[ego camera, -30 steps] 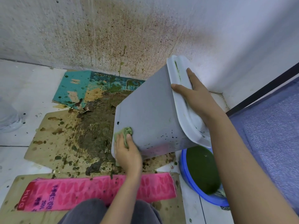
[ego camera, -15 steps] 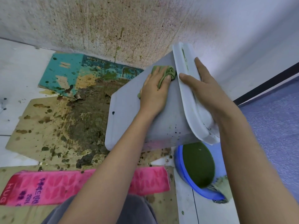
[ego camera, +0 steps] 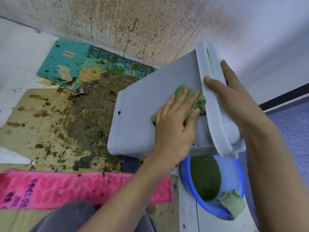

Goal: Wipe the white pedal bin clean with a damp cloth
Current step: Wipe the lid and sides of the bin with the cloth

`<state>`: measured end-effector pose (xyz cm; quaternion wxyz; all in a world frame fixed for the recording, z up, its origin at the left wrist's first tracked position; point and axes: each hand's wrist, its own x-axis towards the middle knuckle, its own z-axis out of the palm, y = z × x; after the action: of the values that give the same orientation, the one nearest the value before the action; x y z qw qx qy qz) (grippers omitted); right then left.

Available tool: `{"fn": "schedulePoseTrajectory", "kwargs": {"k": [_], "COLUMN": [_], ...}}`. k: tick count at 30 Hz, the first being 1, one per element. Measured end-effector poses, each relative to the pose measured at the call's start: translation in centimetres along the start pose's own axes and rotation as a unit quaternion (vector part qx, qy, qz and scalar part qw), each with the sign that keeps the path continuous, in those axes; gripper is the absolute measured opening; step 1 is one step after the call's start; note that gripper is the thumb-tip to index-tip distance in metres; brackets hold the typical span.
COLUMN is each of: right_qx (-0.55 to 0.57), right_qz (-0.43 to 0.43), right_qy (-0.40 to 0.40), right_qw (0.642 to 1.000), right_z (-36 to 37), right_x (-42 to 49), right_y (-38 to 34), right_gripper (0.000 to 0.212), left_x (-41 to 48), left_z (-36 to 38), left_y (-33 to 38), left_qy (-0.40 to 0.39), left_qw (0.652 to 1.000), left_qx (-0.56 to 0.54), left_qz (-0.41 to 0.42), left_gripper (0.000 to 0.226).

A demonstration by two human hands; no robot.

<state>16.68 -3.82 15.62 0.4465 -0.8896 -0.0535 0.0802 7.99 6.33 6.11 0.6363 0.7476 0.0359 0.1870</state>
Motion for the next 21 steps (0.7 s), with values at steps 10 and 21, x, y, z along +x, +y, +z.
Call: {"fn": "schedulePoseTrajectory", "kwargs": {"k": [10,21], "right_qx": [0.010,0.018], "right_qz": [0.022,0.011], "right_qy": [0.002,0.001], "right_qw": [1.000,1.000], "right_z": [-0.6,0.0], "right_x": [-0.1,-0.5], "right_y": [0.4,-0.2], "right_gripper": [0.070,0.071], "left_x": [16.1,1.6], "left_z": [0.6,-0.1], "left_y": [-4.8,-4.0], "left_qy": [-0.018,0.059], "left_qw": [0.995,0.985], "left_qx": [0.040,0.032], "left_qz": [-0.085,-0.159], "left_gripper": [0.041,0.047]}}
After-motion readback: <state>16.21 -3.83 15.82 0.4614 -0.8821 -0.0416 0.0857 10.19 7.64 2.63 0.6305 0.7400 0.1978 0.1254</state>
